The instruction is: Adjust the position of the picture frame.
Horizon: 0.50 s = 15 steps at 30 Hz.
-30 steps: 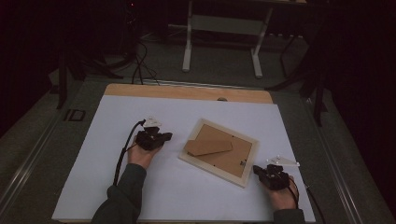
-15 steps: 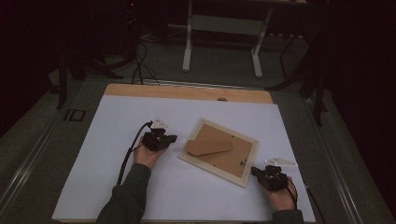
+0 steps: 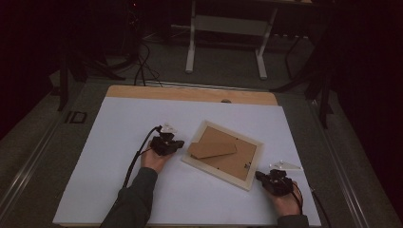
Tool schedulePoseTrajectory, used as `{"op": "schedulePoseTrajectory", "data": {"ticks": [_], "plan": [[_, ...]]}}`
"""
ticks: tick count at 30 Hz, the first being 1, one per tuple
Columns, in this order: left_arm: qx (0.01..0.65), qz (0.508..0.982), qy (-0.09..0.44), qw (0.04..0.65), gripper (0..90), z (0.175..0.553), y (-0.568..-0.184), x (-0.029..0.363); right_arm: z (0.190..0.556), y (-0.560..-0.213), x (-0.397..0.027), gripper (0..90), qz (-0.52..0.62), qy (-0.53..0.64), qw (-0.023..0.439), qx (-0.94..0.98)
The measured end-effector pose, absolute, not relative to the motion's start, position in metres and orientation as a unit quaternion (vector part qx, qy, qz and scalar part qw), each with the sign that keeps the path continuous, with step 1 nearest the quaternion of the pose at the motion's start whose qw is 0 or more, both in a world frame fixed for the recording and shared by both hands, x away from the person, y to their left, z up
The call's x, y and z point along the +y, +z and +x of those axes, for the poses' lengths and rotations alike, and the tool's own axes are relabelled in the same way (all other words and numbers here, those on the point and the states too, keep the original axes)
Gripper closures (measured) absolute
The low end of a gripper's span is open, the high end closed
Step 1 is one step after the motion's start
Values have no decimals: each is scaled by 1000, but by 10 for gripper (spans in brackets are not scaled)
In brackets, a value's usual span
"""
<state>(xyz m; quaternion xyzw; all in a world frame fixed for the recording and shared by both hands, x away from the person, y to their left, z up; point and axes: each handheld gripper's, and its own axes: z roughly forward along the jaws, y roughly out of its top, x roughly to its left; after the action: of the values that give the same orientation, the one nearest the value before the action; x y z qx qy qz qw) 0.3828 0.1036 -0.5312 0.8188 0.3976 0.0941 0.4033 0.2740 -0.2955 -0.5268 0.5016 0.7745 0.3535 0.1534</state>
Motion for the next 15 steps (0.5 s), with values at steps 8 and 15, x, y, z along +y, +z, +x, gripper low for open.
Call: {"op": "schedulePoseTrajectory", "data": {"ticks": [8,15], "plan": [[396,823,87,397,900,385,-539,97,274,-528,-296,897,504,350,148,776],[396,824,85,398,900,385,-538,96,274,-529,-296,897,504,350,147,776]]}}
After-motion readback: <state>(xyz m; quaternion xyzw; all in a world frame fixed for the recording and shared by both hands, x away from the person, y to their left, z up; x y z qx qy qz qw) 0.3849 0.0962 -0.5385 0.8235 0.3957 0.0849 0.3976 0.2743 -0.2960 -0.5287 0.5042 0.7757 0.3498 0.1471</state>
